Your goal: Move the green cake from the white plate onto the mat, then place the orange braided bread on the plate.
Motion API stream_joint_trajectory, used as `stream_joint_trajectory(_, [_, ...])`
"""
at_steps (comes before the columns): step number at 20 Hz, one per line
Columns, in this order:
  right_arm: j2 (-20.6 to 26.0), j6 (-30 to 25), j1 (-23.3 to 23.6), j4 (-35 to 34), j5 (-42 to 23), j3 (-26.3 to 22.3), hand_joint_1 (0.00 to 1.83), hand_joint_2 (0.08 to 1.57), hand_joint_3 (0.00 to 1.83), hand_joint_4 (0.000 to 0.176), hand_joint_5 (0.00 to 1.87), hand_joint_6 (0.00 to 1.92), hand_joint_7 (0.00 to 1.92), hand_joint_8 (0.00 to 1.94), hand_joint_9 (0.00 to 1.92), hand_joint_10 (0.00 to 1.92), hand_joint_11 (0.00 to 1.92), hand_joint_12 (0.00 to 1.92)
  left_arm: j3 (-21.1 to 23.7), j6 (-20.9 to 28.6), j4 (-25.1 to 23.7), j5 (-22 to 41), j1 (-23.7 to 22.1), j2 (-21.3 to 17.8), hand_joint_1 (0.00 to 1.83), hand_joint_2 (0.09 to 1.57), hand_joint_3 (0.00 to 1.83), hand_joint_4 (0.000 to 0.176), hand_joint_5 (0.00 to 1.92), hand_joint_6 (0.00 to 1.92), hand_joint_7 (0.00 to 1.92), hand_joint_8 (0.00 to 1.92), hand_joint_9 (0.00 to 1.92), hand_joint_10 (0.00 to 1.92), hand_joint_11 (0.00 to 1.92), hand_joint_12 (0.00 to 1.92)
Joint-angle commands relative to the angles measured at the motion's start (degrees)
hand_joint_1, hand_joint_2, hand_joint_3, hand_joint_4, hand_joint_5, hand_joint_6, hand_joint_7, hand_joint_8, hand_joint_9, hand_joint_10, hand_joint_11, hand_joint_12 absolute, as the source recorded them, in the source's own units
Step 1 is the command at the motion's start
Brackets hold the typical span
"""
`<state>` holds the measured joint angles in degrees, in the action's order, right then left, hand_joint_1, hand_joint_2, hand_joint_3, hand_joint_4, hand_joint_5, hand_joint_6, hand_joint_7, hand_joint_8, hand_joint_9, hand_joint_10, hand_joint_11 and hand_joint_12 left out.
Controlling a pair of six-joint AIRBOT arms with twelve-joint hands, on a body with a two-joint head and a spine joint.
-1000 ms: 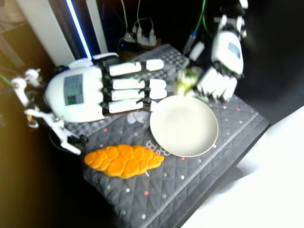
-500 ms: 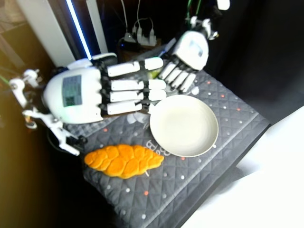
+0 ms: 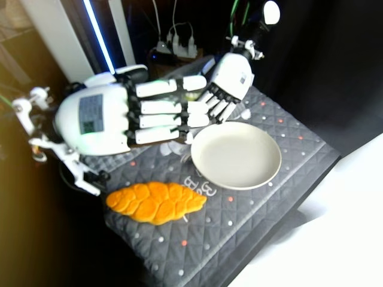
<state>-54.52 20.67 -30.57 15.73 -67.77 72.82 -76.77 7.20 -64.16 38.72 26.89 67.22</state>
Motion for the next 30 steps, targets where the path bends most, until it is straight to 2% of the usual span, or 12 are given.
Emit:
stream_joint_trajectory(1, [0.7,-0.2,0.7,-2.7,-6.5,0.0,0.13,1.0,0.0,0.092,0.0,0.0,0.28,0.0,0.22,0.0,0.0,1.43,-0.1,-0.5,3.7,3.5,-0.5,-0.7,0.96,0.97,0.0,0.051,0.74,0.13,0.77,0.02,0.57,0.28,0.0,1.6])
stream_joint_trajectory(7, [0.7,-0.2,0.7,-2.7,-5.9,0.1,0.25,0.94,0.0,0.122,0.0,0.0,0.3,0.0,0.23,0.0,0.0,1.29,2.8,-10.1,17.0,6.7,-0.5,-7.2,0.78,0.78,0.01,0.101,0.01,0.0,0.01,0.0,0.01,0.0,0.0,0.05])
stream_joint_trajectory(8, [0.8,-0.2,0.7,-2.7,-5.7,0.2,0.25,0.94,0.0,0.122,0.0,0.0,0.3,0.0,0.23,0.0,0.0,1.29,3.4,-11.7,18.9,7.4,-0.2,-8.2,0.78,0.78,0.01,0.101,0.01,0.0,0.01,0.0,0.01,0.0,0.0,0.05])
stream_joint_trajectory(9, [0.9,-0.2,0.7,-2.7,-5.2,0.3,0.31,0.87,0.0,0.166,0.0,0.0,0.26,0.0,0.18,0.0,0.0,1.14,4.4,-13.8,21.3,8.5,0.1,-9.7,0.68,0.86,0.01,0.046,0.09,0.01,0.05,0.0,0.06,0.01,0.14,0.06])
stream_joint_trajectory(11, [1.0,-0.2,0.7,-3.0,-4.0,0.8,0.52,0.9,0.0,0.156,0.0,0.0,0.2,0.0,0.14,0.0,0.0,1.06,6.1,-16.4,24.0,10.3,0.6,-11.8,0.63,0.98,0.0,0.0,0.19,0.01,0.1,0.01,0.09,0.01,0.02,0.34])
stream_joint_trajectory(14, [1.1,-0.2,0.7,-3.0,0.0,1.9,0.63,0.91,0.0,0.146,0.01,0.0,0.09,0.0,0.16,0.0,0.0,1.01,7.5,-19.2,28.3,13.0,2.3,-13.7,0.68,0.92,0.0,0.0,0.25,0.01,0.14,0.0,0.12,0.01,0.0,0.57])
stream_joint_trajectory(15, [1.1,-0.2,0.7,-3.0,2.5,2.5,0.65,0.92,0.0,0.173,0.0,0.0,0.02,0.0,0.14,0.01,0.0,0.39,8.2,-21.1,30.7,14.2,3.2,-14.6,0.82,1.1,0.04,0.0,0.34,0.02,0.12,0.01,0.14,0.02,0.0,0.45])
stream_joint_trajectory(17, [1.1,-0.2,0.7,-2.8,7.0,3.5,0.67,0.89,0.0,0.176,0.0,0.0,0.0,0.0,0.12,0.0,0.0,0.29,9.3,-24.1,34.1,16.2,4.3,-16.0,0.86,0.93,0.0,0.0,0.02,0.0,0.07,0.03,0.05,0.02,0.03,0.03])
stream_joint_trajectory(18, [1.0,-0.3,0.7,-2.8,8.7,4.0,0.67,0.89,0.0,0.176,0.0,0.0,0.0,0.0,0.11,0.0,0.0,0.3,9.8,-24.9,35.3,17.1,4.7,-16.6,0.89,0.84,0.0,0.036,0.07,0.05,0.11,0.01,0.1,0.05,0.0,0.47])
stream_joint_trajectory(19, [0.8,-0.7,0.7,-2.8,9.9,4.5,0.66,0.88,0.0,0.176,0.0,0.0,0.0,0.0,0.09,0.0,0.0,0.24,10.3,-25.7,36.6,18.1,5.1,-17.3,0.91,0.91,0.0,0.0,0.21,0.12,0.18,0.02,0.16,0.08,0.0,0.78])
stream_joint_trajectory(21, [-0.1,-2.2,0.7,-2.5,12.0,5.9,0.66,0.84,0.0,0.176,0.0,0.0,0.0,0.0,0.06,0.02,0.0,0.01,11.4,-27.5,38.5,19.5,6.0,-18.8,0.82,1.04,0.0,0.0,0.16,0.55,0.21,0.0,0.17,0.06,0.0,0.53])
stream_joint_trajectory(30, [-5.1,-7.7,0.7,0.2,21.9,11.5,0.68,0.7,0.0,0.176,0.0,0.0,0.11,0.01,0.21,0.01,0.0,0.58,13.6,-30.8,42.2,23.8,7.5,-21.6,0.79,1.04,0.0,0.0,0.1,0.58,0.2,0.0,0.17,0.04,0.0,0.44])
